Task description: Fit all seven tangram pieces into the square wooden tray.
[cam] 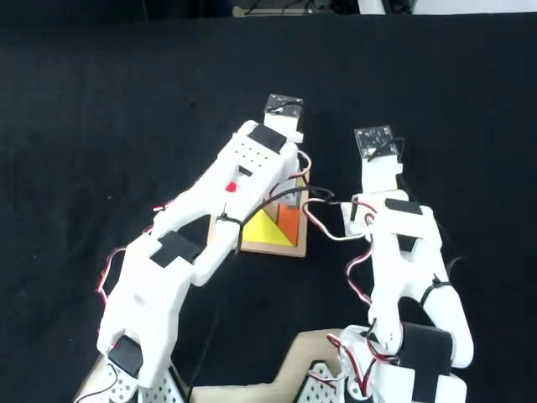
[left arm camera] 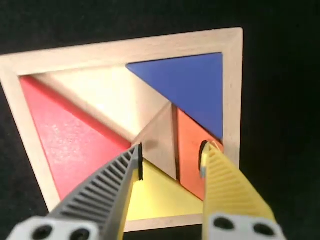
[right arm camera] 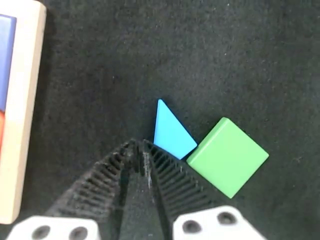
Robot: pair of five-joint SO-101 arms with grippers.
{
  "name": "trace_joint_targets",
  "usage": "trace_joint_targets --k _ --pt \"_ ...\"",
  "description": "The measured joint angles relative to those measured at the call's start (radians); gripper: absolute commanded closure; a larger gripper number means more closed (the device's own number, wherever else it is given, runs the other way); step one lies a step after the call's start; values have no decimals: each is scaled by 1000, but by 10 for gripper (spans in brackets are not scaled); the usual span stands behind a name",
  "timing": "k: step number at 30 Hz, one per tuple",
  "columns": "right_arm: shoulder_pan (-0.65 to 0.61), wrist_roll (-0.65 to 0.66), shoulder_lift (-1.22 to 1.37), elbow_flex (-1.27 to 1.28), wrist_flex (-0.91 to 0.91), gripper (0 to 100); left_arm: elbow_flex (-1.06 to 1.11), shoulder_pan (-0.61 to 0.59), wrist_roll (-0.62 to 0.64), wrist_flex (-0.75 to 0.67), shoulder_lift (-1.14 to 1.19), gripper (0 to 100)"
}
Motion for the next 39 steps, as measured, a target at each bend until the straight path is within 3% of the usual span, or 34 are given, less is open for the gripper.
trace_joint_targets --k 20,27,39 --pt "0 0 0 0 0 987 -26 -49 -92 -106 49 802" --pt "0 0 0 0 -3 987 -72 -186 -167 -104 58 970" --pt "0 0 0 0 -3 987 -64 -132 -245 -107 120 961"
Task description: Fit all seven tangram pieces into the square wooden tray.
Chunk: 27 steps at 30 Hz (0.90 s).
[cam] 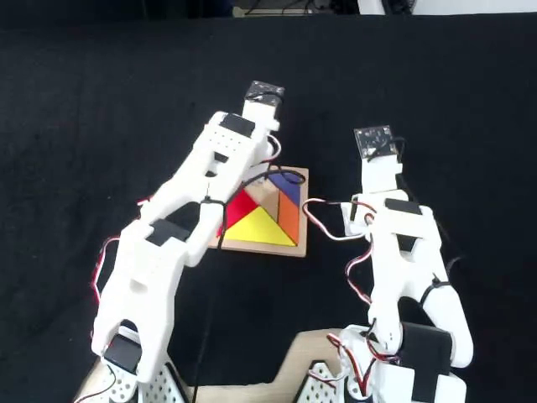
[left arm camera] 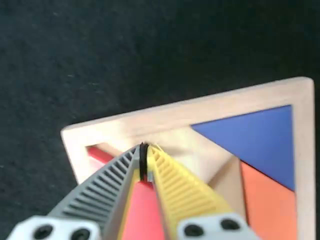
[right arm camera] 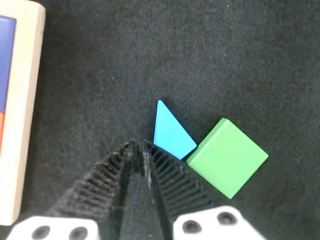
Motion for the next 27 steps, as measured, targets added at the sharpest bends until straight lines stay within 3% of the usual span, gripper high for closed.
trace_joint_targets --k 15,27 --pt "0 0 0 0 0 987 -35 129 -3 123 11 960" --pt "0 0 0 0 0 987 -176 -8 2 86 43 960"
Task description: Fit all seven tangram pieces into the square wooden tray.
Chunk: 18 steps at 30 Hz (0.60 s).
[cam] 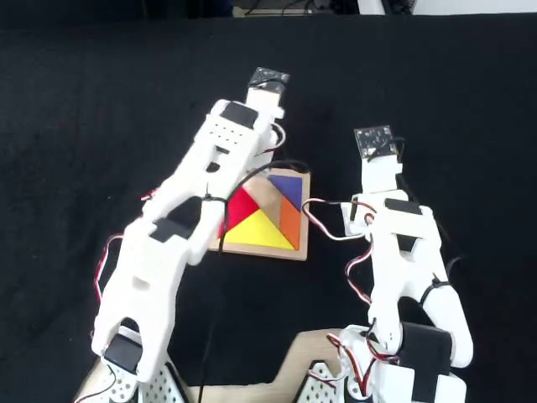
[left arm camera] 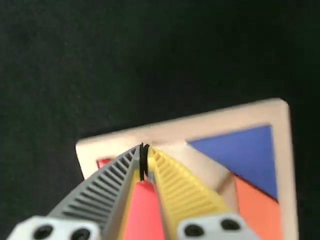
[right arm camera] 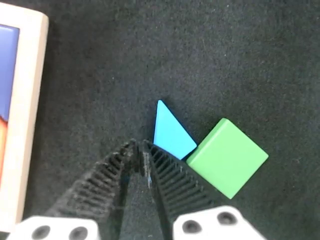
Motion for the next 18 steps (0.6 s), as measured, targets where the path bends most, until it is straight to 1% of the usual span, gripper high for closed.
trace_joint_targets --k 4,10,18 --pt "0 0 0 0 0 987 -14 -12 -3 -34 57 960" --pt "0 0 9 0 0 987 -78 -12 -11 40 75 960" --pt "2 0 9 0 0 987 -121 -43 -15 41 124 960"
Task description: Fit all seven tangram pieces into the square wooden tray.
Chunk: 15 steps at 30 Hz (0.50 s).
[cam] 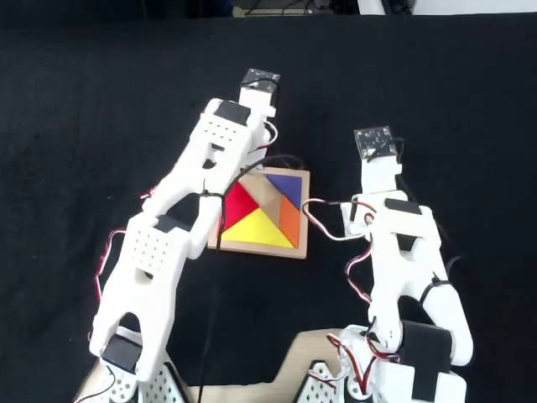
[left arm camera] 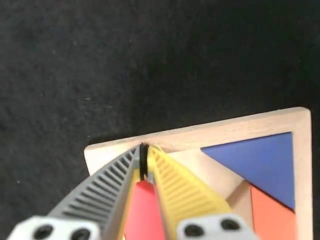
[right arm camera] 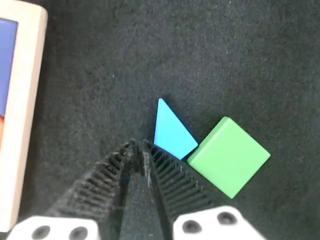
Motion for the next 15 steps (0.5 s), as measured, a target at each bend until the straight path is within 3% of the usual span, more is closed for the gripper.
trace_joint_targets --k 9,15 --pt "0 0 0 0 0 987 -14 -61 -49 2 11 960" --pt "0 0 0 0 0 987 -49 -100 -57 92 15 963"
